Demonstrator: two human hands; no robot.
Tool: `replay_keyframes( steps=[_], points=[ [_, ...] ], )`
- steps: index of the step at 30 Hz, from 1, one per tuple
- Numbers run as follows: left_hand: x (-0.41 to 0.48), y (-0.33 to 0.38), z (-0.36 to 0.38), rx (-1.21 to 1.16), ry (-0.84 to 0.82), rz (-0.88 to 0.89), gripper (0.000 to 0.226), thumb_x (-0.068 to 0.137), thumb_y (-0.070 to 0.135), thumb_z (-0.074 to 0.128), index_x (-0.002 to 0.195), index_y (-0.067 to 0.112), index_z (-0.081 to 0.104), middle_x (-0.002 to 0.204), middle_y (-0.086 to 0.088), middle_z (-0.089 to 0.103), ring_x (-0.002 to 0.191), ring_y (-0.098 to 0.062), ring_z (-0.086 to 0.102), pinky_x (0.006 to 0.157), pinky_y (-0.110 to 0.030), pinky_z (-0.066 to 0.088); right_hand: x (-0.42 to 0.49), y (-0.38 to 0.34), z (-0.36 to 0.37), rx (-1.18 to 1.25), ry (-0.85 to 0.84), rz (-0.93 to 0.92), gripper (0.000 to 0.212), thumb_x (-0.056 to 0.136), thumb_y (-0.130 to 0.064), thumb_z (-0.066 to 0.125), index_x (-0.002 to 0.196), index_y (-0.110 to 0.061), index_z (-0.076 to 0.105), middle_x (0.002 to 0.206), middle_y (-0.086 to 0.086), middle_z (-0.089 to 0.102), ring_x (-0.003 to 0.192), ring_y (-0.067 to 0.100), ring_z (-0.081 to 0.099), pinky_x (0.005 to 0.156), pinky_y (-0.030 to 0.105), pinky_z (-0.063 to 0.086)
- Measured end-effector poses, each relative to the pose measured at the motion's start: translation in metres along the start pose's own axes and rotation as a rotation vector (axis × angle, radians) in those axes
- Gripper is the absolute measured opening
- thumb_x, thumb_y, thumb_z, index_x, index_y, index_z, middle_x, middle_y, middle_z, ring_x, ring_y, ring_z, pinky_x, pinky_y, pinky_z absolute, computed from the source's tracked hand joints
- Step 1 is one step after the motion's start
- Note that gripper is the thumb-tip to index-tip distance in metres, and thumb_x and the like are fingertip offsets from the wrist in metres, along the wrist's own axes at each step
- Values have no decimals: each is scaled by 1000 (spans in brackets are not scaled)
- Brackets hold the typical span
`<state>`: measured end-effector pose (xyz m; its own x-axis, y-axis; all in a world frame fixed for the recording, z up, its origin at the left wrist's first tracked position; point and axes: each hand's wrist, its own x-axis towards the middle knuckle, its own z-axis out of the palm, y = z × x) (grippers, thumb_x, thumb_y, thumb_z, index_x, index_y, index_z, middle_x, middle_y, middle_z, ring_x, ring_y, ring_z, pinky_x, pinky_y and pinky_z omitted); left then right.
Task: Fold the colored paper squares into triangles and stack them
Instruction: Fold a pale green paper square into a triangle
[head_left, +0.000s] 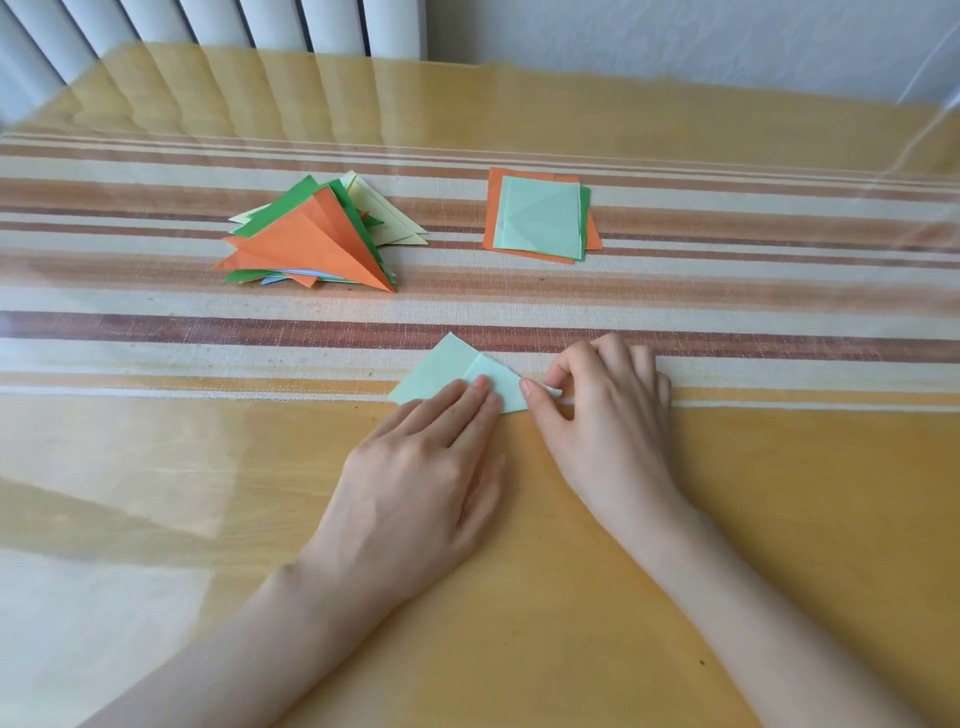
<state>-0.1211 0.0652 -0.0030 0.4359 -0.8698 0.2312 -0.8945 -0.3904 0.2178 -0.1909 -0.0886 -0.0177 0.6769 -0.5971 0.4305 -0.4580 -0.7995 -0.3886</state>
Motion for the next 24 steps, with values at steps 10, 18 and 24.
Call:
replay_keyframes(
  steps=[10, 18, 24],
  points=[
    [-3, 2, 0, 7, -19, -30, 55, 95, 44, 36, 136, 12, 55, 141, -2, 51, 131, -17, 47, 106, -36, 33, -6, 14, -16, 91, -131, 20, 24, 83, -5, 65, 103, -19, 61, 102, 1, 50, 98, 21, 37, 82, 29, 26],
    [-7, 0, 3, -38, 11, -20, 56, 95, 45, 37, 137, 12, 53, 142, -2, 50, 133, -19, 45, 108, -39, 29, -17, 5, -27, -70, -183, -355, 60, 74, -6, 28, 118, -13, 68, 112, 4, 63, 103, 28, 52, 93, 36, 35],
    [-5, -1, 7, -116, 7, -28, 58, 94, 47, 37, 136, 11, 54, 142, -3, 50, 134, -22, 44, 109, -41, 28, -11, 13, -21, 99, -39, -197, 29, 84, -29, 55, 98, -12, 74, 96, 1, 68, 89, 28, 55, 81, 43, 48]
  ],
)
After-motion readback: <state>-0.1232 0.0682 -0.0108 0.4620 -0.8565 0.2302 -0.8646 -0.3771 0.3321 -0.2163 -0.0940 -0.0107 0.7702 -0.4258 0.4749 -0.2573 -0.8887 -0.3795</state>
